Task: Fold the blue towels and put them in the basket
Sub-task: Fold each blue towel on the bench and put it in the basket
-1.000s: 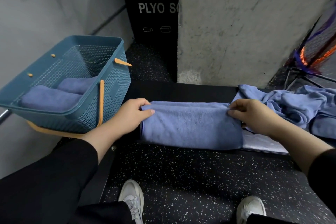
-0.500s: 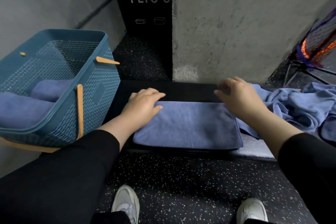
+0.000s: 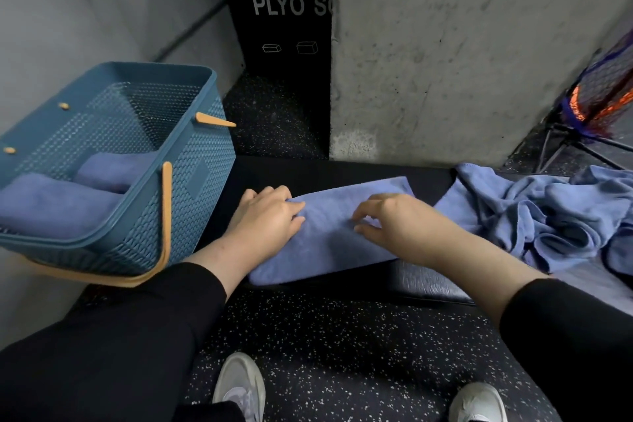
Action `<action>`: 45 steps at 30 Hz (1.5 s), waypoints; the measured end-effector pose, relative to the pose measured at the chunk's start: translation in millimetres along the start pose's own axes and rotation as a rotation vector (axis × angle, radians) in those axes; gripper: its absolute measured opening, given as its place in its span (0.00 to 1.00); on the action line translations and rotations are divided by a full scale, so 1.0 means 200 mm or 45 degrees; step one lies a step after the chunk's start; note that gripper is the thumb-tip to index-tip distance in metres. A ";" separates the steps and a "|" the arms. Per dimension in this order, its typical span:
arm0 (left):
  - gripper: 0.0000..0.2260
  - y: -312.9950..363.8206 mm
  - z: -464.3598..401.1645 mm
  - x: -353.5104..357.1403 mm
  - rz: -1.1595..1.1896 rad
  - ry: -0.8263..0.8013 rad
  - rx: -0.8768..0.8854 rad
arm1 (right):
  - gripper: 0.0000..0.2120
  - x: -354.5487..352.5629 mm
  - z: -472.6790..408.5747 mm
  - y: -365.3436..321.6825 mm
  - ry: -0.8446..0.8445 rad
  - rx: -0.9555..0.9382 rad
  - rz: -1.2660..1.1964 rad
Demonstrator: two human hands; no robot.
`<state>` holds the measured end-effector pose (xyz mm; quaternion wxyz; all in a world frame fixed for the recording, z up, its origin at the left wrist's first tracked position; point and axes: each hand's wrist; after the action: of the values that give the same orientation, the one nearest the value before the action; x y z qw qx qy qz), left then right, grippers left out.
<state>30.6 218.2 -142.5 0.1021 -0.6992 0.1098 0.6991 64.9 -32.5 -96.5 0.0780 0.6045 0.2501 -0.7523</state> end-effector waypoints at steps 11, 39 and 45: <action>0.17 0.06 0.07 -0.07 0.101 -0.078 -0.081 | 0.15 0.16 -0.03 -0.02 0.117 0.138 0.238; 0.39 0.06 0.34 0.00 0.159 -0.147 0.493 | 0.10 0.25 0.25 0.02 0.193 -0.219 -0.127; 0.08 0.12 0.30 -0.04 0.468 0.213 0.328 | 0.08 0.13 0.28 0.00 0.088 0.127 -0.523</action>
<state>-33.6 213.5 -134.7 0.0522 -0.7042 0.3316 0.6256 9.0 -53.6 -112.7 -0.1156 0.5692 0.3331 -0.7427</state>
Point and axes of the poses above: each hand's wrist, its own z-axis away from the middle knuckle, its own x-axis out of the palm, y = z × x, and after that the axes turned 11 degrees about x, right-handed
